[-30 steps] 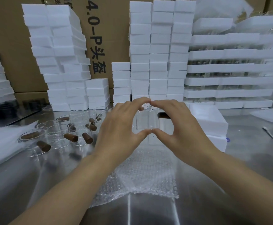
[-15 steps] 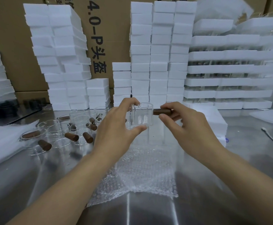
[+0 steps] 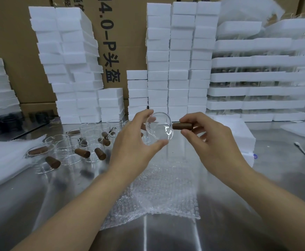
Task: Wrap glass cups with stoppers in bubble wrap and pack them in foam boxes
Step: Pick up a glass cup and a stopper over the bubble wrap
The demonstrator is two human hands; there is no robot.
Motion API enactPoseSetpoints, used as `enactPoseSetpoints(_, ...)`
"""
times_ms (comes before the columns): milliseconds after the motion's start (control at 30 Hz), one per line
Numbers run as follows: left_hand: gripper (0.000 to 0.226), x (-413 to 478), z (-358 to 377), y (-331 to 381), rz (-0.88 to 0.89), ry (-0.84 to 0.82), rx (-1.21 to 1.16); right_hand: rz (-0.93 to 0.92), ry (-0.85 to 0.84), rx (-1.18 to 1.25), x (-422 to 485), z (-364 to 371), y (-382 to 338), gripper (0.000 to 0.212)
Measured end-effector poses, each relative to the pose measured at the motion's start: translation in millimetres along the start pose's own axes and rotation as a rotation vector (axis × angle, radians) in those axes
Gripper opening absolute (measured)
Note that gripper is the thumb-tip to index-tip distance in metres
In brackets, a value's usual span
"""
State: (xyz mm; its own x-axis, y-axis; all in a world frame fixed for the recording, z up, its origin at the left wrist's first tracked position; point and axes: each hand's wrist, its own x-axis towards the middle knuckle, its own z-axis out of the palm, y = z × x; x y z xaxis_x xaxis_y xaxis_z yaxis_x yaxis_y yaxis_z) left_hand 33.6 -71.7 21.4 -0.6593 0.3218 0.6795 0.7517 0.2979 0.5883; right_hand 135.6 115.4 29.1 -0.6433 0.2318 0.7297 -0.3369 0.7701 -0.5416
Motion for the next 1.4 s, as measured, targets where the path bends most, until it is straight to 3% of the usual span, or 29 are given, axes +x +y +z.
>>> enactPoseSetpoints(100, 0.073, -1, -1, 2, 0.099, 0.050, 0.101, 0.001, -0.022, -0.057, -2, 1, 0, 0.015)
enactPoseSetpoints(267, 0.076, -2, -1, 5, 0.308, 0.065, 0.224, -0.008, -0.086, -0.207, -1, 2, 1, 0.001)
enactPoseSetpoints(367, 0.078, -2, -1, 3, 0.371, 0.087, 0.233, -0.036, -0.087, -0.237, -1, 1, 1, 0.010)
enactPoseSetpoints(500, 0.076, -6, 2, 15, 0.264, 0.109, 0.030, 0.041, -0.033, -0.187, 1, 2, 2, 0.014)
enactPoseSetpoints(567, 0.060, -7, 4, 29, 0.159, 0.134, -0.074, 0.163, 0.007, -0.087, 3, 1, 4, 0.017)
enactPoseSetpoints(667, 0.025, -11, 6, 44, 0.051, -0.091, 0.028, 0.372, 0.085, 0.143, 6, 0, 5, 0.018)
enactPoseSetpoints(767, 0.057, -31, 16, 51, 0.052, -0.472, 0.365, 0.496, 0.129, 0.291, 7, 0, 3, 0.020)
enactPoseSetpoints(867, 0.049, -42, 27, 51, 0.081, -0.615, 0.510, 0.553, 0.131, 0.370, 6, 0, 2, 0.019)
enactPoseSetpoints(1000, 0.030, -31, 24, 44, -0.032, -0.533, 0.355, 0.572, 0.118, 0.431, 6, 1, -1, 0.019)
enactPoseSetpoints(1167, 0.033, -8, 21, 33, -0.325, -0.212, -0.157, 0.519, 0.100, 0.459, 4, 2, -10, 0.018)
enactPoseSetpoints(1267, 0.029, 1, 12, 28, -0.418, -0.071, -0.289, 0.455, 0.046, 0.480, 3, 3, -16, 0.019)
enactPoseSetpoints(1400, 0.027, 4, 3, 31, -0.475, -0.025, -0.407, 0.408, -0.062, 0.505, 1, 5, -21, 0.021)
